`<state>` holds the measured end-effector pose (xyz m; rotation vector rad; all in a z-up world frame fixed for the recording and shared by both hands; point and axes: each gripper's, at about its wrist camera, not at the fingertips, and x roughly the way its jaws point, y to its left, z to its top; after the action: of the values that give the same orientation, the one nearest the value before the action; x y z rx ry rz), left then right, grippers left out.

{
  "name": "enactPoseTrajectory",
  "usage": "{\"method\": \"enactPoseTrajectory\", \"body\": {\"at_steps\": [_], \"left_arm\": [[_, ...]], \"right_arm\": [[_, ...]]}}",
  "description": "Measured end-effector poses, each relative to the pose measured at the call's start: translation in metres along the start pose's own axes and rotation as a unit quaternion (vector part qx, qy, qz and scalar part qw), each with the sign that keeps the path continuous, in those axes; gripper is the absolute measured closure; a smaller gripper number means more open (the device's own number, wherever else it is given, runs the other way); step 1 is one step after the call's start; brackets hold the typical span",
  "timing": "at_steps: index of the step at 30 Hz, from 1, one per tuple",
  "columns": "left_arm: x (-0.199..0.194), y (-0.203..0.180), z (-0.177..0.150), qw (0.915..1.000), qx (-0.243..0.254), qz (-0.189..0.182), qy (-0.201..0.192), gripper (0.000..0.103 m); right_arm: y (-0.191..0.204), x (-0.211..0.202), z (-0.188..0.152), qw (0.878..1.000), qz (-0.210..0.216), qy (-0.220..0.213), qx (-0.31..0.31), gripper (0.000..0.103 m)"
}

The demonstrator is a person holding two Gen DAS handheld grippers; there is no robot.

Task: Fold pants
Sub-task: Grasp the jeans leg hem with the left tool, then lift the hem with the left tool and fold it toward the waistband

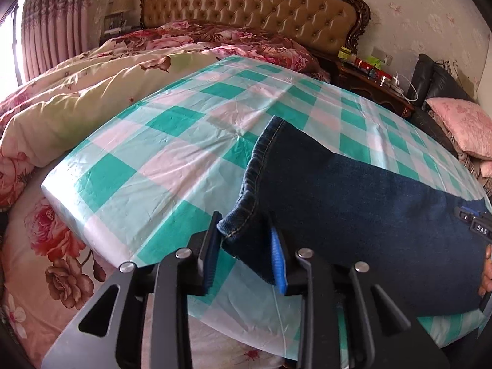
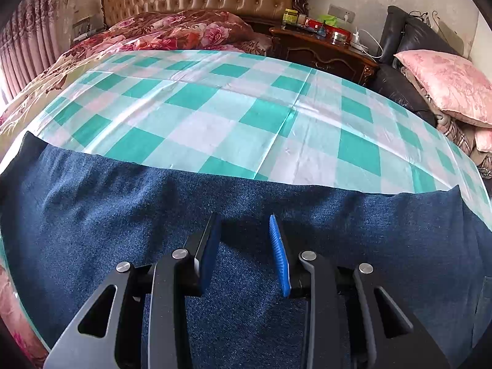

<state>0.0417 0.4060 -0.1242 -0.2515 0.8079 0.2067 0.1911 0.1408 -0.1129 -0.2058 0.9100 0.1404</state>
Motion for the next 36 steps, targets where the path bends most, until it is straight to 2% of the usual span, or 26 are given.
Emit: {"method": "enactPoseTrajectory", "body": {"at_steps": [4,6,7,8,11,13,14,16,18,21,22,24,27,29,31,33,35,36], "left_arm": [[0.002,-0.001,0.001,1.0000,0.003,0.004,0.002,0.073],[0.003,-0.001,0.002,1.0000,0.003,0.005,0.004,0.078],[0.003,0.001,0.003,1.0000,-0.002,-0.002,0.006,0.079],[0.003,0.004,0.004,0.9998,-0.013,-0.011,0.008,0.080],[0.004,0.015,0.006,0.9981,-0.044,-0.040,0.014,0.081],[0.004,0.019,0.006,0.9969,-0.056,-0.053,0.016,0.082],[0.004,0.021,0.006,0.9961,-0.062,-0.059,0.017,0.082],[0.005,0.024,0.007,0.9944,-0.076,-0.071,0.020,0.083],[0.004,0.025,0.009,0.9929,-0.086,-0.079,0.023,0.083],[-0.002,0.029,0.012,0.9885,-0.113,-0.098,0.021,0.084],[-0.008,0.026,0.016,0.9892,-0.112,-0.092,0.019,0.084],[-0.023,0.013,0.023,0.9932,-0.089,-0.075,0.006,0.085],[-0.057,-0.034,0.043,0.9992,-0.012,-0.032,-0.022,0.087],[-0.084,-0.081,0.055,0.9971,0.057,-0.008,-0.050,0.087],[-0.111,-0.140,0.058,0.9875,0.137,0.007,-0.079,0.087],[-0.132,-0.200,0.050,0.9722,0.207,0.008,-0.108,0.087],[-0.149,-0.272,0.024,0.9491,0.284,-0.002,-0.136,0.087],[-0.155,-0.310,0.002,0.9346,0.323,-0.010,-0.149,0.087]], "right_arm": [[-0.001,0.000,0.001,1.000,-0.002,-0.002,0.003,0.067],[-0.002,0.001,0.002,1.000,-0.019,-0.005,0.007,0.052],[-0.004,0.003,0.005,0.999,-0.034,-0.005,0.013,0.039],[-0.007,0.006,0.008,0.999,-0.036,-0.002,0.022,0.033],[-0.014,0.008,0.015,0.999,-0.038,-0.001,0.032,0.030],[-0.015,-0.008,0.018,0.996,-0.074,-0.033,0.032,0.030],[-0.014,-0.012,0.019,0.996,-0.077,-0.040,0.032,0.030],[-0.007,-0.007,0.020,0.996,-0.089,-0.017,0.008,0.030],[-0.004,0.009,0.019,0.996,-0.087,0.017,-0.010,0.031],[-0.013,0.002,0.020,0.998,-0.065,0.013,0.021,0.031],[-0.018,-0.006,0.021,0.998,-0.046,0.006,0.037,0.031],[-0.026,-0.021,0.019,0.998,-0.011,-0.001,0.057,0.031],[-0.051,-0.043,0.010,0.993,0.035,0.010,0.110,0.030],[-0.070,-0.055,0.001,0.989,0.058,0.016,0.139,0.030],[-0.101,-0.072,-0.016,0.981,0.072,0.018,0.179,0.030],[-0.130,-0.084,-0.032,0.973,0.080,0.020,0.216,0.030],[-0.164,-0.096,-0.053,0.963,0.082,0.021,0.257,0.030],[-0.177,-0.100,-0.061,0.960,0.079,0.021,0.270,0.030]]}}
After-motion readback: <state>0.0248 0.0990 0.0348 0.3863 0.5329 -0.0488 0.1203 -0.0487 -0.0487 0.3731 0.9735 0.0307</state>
